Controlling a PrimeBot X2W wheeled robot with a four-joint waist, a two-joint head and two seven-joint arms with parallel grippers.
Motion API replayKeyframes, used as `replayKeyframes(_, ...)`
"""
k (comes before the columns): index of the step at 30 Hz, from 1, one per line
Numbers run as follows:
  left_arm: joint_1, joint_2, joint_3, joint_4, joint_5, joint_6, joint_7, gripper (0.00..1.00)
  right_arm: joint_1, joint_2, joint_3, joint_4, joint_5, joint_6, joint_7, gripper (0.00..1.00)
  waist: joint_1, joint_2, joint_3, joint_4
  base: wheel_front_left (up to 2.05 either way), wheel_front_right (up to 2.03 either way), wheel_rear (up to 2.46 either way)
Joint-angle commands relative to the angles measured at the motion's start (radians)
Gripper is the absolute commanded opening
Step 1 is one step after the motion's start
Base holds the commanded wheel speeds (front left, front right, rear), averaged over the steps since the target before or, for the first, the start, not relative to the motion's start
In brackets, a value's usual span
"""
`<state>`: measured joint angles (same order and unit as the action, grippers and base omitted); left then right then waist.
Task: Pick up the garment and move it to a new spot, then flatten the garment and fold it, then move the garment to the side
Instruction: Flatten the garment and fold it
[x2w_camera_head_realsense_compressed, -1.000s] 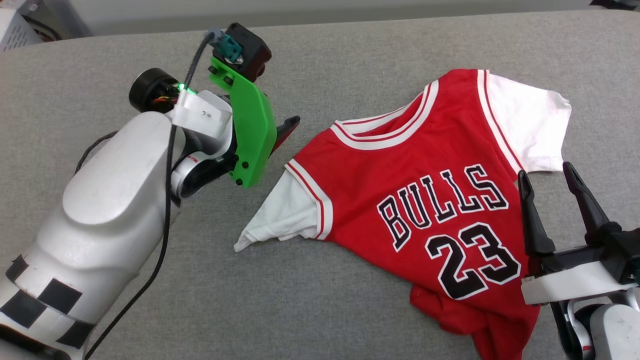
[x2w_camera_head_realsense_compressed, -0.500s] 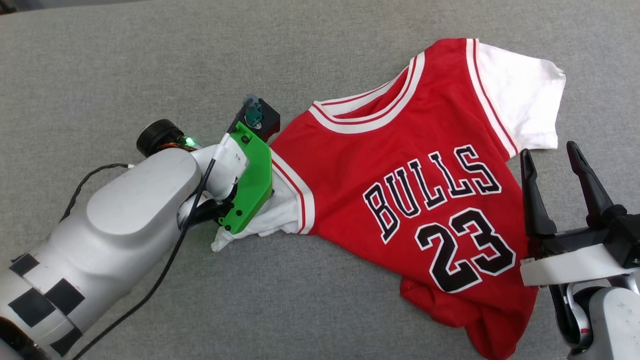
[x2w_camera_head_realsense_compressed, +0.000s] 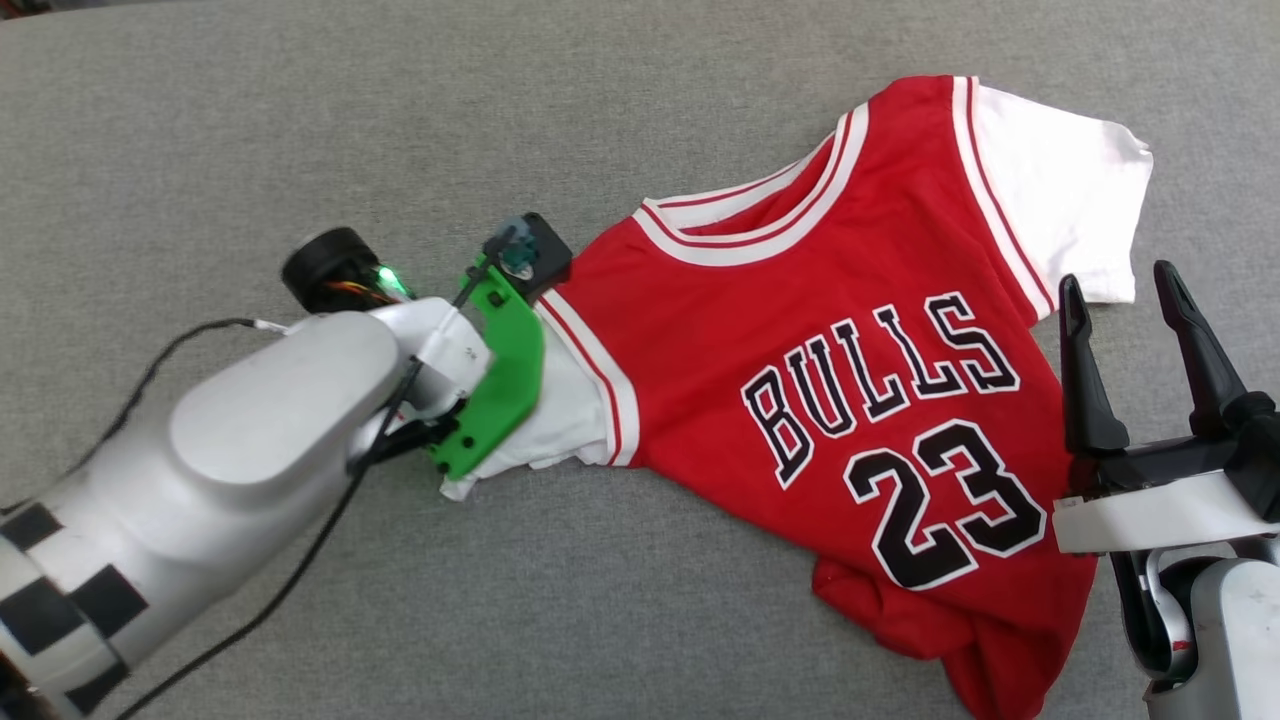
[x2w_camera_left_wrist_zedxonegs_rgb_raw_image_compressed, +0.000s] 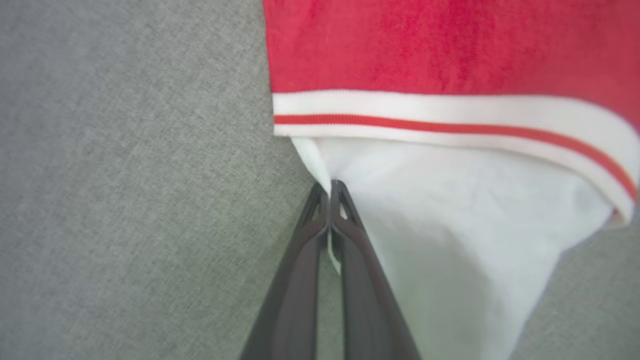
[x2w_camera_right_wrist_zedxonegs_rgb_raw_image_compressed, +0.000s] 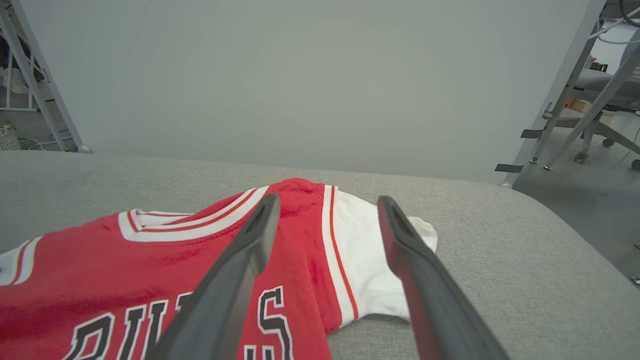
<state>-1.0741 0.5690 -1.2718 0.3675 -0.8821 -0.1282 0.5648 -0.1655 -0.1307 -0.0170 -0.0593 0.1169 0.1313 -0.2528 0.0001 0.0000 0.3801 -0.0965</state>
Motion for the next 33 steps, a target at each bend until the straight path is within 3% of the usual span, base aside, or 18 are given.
replayKeyframes(1, -0.028, 0.037, -0.007, 0.001, 0.026, -0.002, -0.019, 0.0, 0.004, 0.006, -0.006, -0.007, -0.005, -0.001, -0.009, 1.0, -0.0001, 0.0, -0.012, 0.013, 0.0, 0.0, 0.0)
replayKeyframes(7, -0.121, 0.115, -0.007, -0.021, 0.053, -0.002, -0.065, 0.0, 0.01, 0.012, -0.009, -0.014, -0.006, -0.001, -0.009, 1.0, -0.0001, 0.0, -0.016, 0.018, 0.0, 0.0, 0.0)
replayKeyframes(11, -0.16, 0.133, -0.008, 0.013, 0.1, -0.002, -0.092, 0.0, -0.008, 0.012, 0.001, -0.019, -0.003, -0.001, -0.009, 1.0, -0.0001, 0.0, 0.004, 0.0, 0.0, 0.0, 0.0)
replayKeyframes(19, -0.157, 0.071, -0.008, 0.207, 0.181, -0.002, -0.187, 0.0, -0.045, 0.021, 0.012, -0.027, -0.004, -0.001, -0.009, 1.0, -0.0001, 0.0, 0.054, -0.056, 0.0, 0.0, 0.0)
replayKeyframes(28, -0.077, 0.009, -0.008, 0.37, 0.162, -0.002, -0.247, 0.0, -0.053, 0.027, 0.006, -0.024, -0.009, -0.001, -0.009, 1.0, -0.0001, 0.0, 0.06, -0.072, 0.0, 0.0, 0.0)
replayKeyframes(29, -0.076, 0.006, -0.008, 0.378, 0.159, -0.002, -0.26, 0.39, -0.052, 0.028, 0.004, -0.024, -0.01, -0.001, -0.009, 1.0, -0.0001, 0.0, 0.055, -0.068, 0.0, 0.0, 0.0)
replayKeyframes(30, -0.082, 0.002, -0.008, 0.388, 0.156, -0.002, -0.286, 1.0, -0.05, 0.028, 0.0, -0.024, -0.012, -0.001, -0.009, 1.0, -0.0001, 0.0, 0.047, -0.06, 0.0, 0.0, 0.0)
replayKeyframes(33, -0.103, -0.001, -0.008, 0.406, 0.136, -0.002, -0.341, 1.0, -0.04, 0.026, -0.006, -0.023, -0.013, -0.001, -0.009, 1.0, -0.0001, 0.0, 0.02, -0.038, 0.0, 0.0, 0.0)
